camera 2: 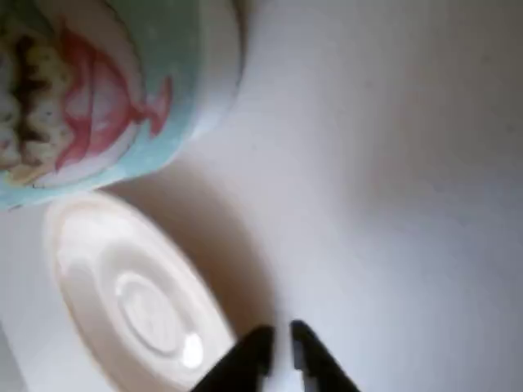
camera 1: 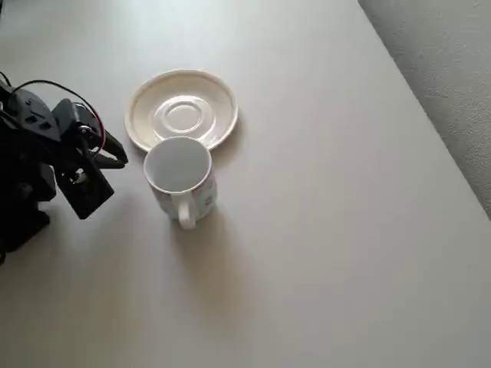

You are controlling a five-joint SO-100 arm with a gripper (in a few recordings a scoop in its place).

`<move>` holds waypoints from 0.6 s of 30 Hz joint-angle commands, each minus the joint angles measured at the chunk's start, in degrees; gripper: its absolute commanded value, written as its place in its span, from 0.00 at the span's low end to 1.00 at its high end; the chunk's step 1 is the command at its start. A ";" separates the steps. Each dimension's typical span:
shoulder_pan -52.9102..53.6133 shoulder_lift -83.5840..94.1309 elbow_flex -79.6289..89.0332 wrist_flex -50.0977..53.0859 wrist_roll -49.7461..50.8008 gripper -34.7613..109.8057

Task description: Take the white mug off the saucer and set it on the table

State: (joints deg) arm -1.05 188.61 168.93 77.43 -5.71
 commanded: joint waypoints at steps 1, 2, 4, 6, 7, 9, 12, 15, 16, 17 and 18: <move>0.44 0.26 0.00 0.00 -0.44 0.26; 0.44 0.26 0.00 0.00 -0.44 0.26; -0.53 0.26 0.00 0.00 -0.88 0.26; -0.35 0.26 0.00 0.00 -0.88 0.26; -0.35 0.26 0.00 0.00 -0.88 0.26; -0.35 0.26 0.00 0.00 -0.97 0.25; 0.26 0.26 0.00 0.00 -0.44 0.23; 0.79 0.26 0.00 0.00 0.00 0.23; 0.79 0.26 0.00 0.00 0.00 0.23; 0.79 0.26 0.00 0.00 0.00 0.23; 0.79 0.26 0.00 0.00 0.00 0.23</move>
State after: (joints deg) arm -0.70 188.61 168.93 77.43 -5.71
